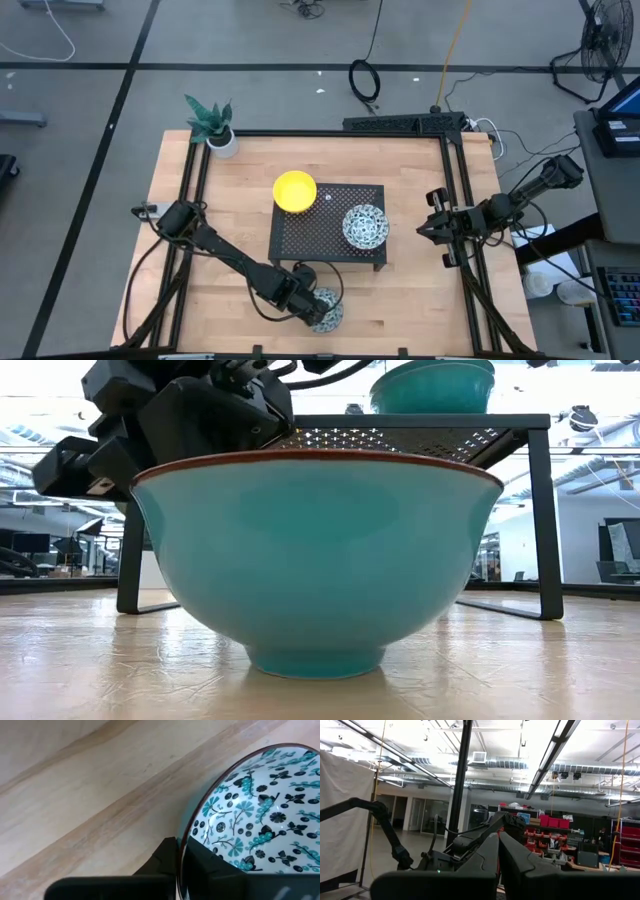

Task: Pick & Place Mini bowls
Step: Stack the white patterned bowl on top of the white patterned bowl on the shelf

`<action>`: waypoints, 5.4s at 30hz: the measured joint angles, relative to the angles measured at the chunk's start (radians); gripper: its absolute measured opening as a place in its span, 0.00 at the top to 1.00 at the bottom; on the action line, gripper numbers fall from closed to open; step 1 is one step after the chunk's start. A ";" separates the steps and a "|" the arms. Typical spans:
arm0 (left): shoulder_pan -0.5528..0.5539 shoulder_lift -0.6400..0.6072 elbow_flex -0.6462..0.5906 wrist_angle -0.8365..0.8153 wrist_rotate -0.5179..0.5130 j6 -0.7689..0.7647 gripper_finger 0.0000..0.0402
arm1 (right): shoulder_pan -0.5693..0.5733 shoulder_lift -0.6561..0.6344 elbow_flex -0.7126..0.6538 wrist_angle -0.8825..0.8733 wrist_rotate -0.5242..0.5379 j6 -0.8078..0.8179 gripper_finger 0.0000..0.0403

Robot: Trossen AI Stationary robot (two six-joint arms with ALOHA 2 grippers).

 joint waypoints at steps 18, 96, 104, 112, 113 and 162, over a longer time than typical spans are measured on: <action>-0.056 -0.059 0.106 0.134 -0.181 0.497 0.97 | 0.000 0.006 0.000 -0.005 0.024 -0.002 1.00; 0.231 -0.065 0.478 0.626 -1.229 2.200 0.71 | -0.203 0.550 0.285 0.276 0.600 -0.415 1.00; 0.125 -0.107 0.476 0.622 -1.125 2.209 0.60 | -0.188 0.552 0.285 0.236 0.551 -0.379 1.00; 0.011 -0.241 0.481 0.255 -0.947 1.996 0.56 | -0.189 0.544 0.383 -0.004 0.541 -0.315 1.00; 0.005 -0.263 0.480 0.174 -0.859 1.939 0.56 | -0.189 0.544 0.408 -0.049 0.538 -0.301 1.00; 0.016 -1.332 -0.806 0.614 -0.177 1.542 0.61 | -0.597 1.087 1.733 -2.259 -0.343 0.551 1.00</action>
